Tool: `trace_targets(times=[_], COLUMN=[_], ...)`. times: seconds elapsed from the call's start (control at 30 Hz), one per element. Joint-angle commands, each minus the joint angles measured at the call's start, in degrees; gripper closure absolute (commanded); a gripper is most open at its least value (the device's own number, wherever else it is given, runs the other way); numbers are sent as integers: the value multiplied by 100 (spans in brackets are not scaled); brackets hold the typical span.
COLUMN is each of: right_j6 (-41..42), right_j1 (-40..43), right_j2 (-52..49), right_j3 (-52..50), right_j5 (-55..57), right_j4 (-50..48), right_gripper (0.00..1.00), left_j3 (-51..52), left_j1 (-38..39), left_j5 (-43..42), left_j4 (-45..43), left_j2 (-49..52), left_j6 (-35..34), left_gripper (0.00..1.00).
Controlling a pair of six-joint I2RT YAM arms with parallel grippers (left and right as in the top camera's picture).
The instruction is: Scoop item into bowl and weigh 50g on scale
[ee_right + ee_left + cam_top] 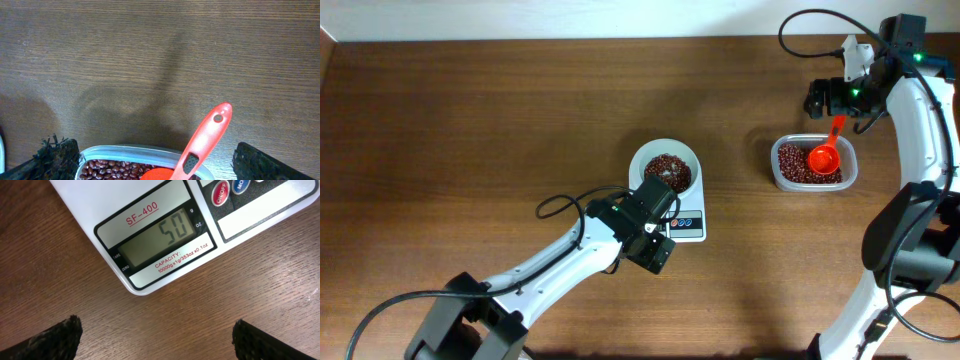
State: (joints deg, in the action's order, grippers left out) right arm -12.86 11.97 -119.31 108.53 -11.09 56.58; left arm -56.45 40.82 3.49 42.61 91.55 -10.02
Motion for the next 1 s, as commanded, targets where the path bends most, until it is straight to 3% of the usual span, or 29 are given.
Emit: trace_targets(times=[0.0,0.97], right_j6=[-20,-20], right_j1=[-33,-33], right_j2=[-13,-13], right_j3=[-37,-37], right_j5=[-92,-92], right_j4=[-7,-7], right_gripper=[1,1], left_j3=[37,37], left_j1=[28,28], left_j5=[42,44], left_j4=[9,31], left_j2=[39,-48], left_j6=[92,92], left_gripper=[2,1])
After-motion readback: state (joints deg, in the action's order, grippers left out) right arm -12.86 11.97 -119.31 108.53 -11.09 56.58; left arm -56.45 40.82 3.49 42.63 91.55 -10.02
